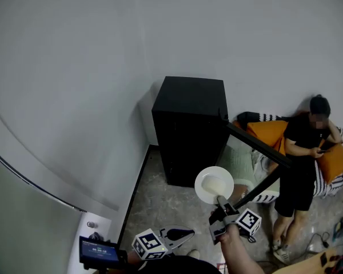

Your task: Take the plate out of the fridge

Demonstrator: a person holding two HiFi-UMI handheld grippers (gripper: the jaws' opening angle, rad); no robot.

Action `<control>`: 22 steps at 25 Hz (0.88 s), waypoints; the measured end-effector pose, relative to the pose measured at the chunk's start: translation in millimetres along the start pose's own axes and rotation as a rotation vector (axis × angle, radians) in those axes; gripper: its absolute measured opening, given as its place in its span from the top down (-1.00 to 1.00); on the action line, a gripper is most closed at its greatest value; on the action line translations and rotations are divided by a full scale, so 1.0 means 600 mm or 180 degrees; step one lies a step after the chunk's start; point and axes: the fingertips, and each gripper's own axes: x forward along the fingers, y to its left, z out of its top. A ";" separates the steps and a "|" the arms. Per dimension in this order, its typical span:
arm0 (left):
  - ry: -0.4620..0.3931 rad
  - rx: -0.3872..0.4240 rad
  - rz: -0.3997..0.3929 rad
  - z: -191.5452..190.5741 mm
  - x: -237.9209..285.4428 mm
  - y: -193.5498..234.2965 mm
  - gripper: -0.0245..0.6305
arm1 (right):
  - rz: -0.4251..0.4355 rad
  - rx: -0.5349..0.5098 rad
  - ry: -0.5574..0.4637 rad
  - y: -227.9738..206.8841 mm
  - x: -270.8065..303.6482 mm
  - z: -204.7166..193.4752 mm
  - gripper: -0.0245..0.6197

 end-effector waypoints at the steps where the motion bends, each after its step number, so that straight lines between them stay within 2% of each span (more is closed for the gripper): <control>1: -0.0004 0.0046 0.0011 0.003 -0.004 -0.005 0.91 | 0.0023 -0.0005 -0.0008 0.009 0.001 -0.001 0.87; 5: -0.0026 0.0170 0.0057 0.008 -0.024 -0.011 0.91 | 0.0112 0.0002 -0.0053 0.045 0.014 -0.002 0.87; 10: -0.0041 0.0142 0.0097 0.007 -0.050 -0.002 0.91 | 0.0178 0.0000 -0.0093 0.080 0.051 -0.004 0.87; 17: -0.0117 0.0068 0.0141 0.021 -0.086 0.039 0.91 | 0.0280 -0.0067 -0.0283 0.184 0.178 0.021 0.87; 22: -0.0138 0.0046 0.0214 0.011 -0.111 0.064 0.91 | 0.0265 -0.0069 -0.0460 0.229 0.278 0.053 0.87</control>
